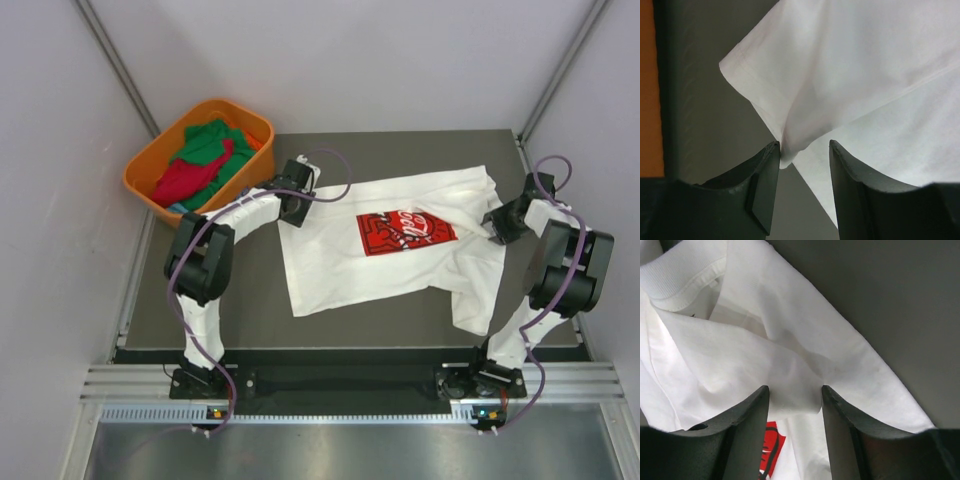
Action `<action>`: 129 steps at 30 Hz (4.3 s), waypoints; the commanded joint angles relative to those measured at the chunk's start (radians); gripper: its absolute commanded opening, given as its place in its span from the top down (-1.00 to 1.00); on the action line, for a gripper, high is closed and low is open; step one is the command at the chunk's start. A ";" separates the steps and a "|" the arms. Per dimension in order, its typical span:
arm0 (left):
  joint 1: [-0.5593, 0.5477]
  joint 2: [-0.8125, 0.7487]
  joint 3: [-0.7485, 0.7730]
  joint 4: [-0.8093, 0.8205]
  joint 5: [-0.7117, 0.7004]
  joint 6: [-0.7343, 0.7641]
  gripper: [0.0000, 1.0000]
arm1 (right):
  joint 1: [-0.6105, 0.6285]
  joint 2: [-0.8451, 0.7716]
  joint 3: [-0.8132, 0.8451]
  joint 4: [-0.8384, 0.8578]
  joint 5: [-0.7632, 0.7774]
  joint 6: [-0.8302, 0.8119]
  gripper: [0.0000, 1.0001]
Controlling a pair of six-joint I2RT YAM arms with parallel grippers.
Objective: Fold and stack the t-shirts
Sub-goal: Fold the tshirt
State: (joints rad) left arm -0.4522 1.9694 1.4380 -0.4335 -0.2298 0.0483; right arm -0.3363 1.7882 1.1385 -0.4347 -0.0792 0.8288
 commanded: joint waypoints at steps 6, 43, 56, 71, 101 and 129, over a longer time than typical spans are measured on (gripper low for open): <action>0.004 0.014 -0.004 0.025 -0.083 0.031 0.06 | -0.023 -0.016 0.030 -0.001 0.015 0.038 0.98; -0.060 -0.070 -0.102 0.023 -0.276 0.116 0.11 | -0.092 -0.095 0.124 -0.039 -0.123 -0.200 1.00; -0.029 0.011 0.171 -0.138 -0.046 -0.154 0.31 | -0.092 -0.093 0.156 -0.099 -0.131 -0.237 1.00; -0.025 0.243 0.361 -0.221 -0.187 -0.272 0.31 | -0.109 -0.134 0.073 -0.122 -0.008 -0.224 1.00; -0.002 0.342 0.424 -0.217 -0.235 -0.329 0.22 | 0.017 0.491 0.835 -0.101 -0.289 -0.645 -0.19; 0.009 0.513 0.668 -0.215 -0.398 -0.355 0.09 | -0.017 0.695 0.960 0.284 -0.211 -0.295 1.00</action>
State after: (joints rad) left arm -0.4587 2.4344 2.0602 -0.6495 -0.6048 -0.2871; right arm -0.3378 2.4634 2.0285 -0.2874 -0.3340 0.4934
